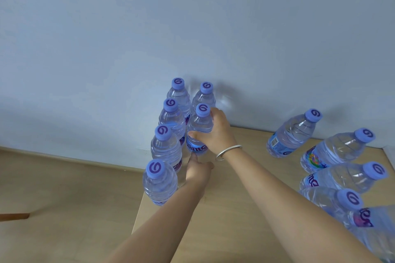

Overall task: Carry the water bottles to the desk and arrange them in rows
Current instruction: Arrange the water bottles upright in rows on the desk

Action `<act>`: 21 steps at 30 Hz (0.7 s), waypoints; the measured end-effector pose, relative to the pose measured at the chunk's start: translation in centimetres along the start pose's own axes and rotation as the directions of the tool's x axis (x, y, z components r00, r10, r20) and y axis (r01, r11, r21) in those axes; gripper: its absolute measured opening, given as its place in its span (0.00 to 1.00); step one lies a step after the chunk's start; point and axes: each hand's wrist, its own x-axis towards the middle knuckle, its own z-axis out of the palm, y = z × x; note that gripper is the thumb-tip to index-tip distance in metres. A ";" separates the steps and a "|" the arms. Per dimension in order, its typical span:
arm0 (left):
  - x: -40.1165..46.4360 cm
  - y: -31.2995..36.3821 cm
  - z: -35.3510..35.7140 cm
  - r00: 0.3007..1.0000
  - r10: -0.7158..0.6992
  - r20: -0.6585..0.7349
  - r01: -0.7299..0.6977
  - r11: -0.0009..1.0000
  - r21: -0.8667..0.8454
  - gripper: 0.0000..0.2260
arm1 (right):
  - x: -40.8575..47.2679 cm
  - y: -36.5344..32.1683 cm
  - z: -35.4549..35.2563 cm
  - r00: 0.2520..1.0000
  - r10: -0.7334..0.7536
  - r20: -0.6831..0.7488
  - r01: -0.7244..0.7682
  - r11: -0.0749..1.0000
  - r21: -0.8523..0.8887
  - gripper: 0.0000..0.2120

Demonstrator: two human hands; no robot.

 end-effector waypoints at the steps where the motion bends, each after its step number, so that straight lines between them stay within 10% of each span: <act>1: 0.0 0.1 0.0 1.000 0.001 -0.003 0.000 1.000 0.009 0.35 | 0.0 0.0 0.0 1.000 0.000 -0.002 0.000 1.000 -0.008 0.32; 7: -0.3 0.0 0.1 0.999 -0.014 -0.033 0.015 0.999 0.037 0.32 | -0.5 0.2 -1.4 0.992 0.092 0.082 -0.094 0.995 0.021 0.39; 9: -0.5 -0.2 0.4 1.000 0.006 -0.010 -0.005 0.998 0.061 0.30 | -1.2 0.5 -3.1 0.993 0.077 -0.084 -0.075 0.997 0.031 0.33; 14: -2.1 -0.4 1.9 0.996 0.055 0.073 -0.059 0.997 0.047 0.30 | -2.9 2.5 -10.5 0.587 -0.036 -0.809 -0.039 0.997 -0.073 0.22; 21: -3.5 0.6 3.4 0.981 0.112 0.156 -0.128 0.987 0.098 0.26 | -1.4 6.5 -14.2 0.485 0.507 -0.712 -0.528 0.819 0.224 0.41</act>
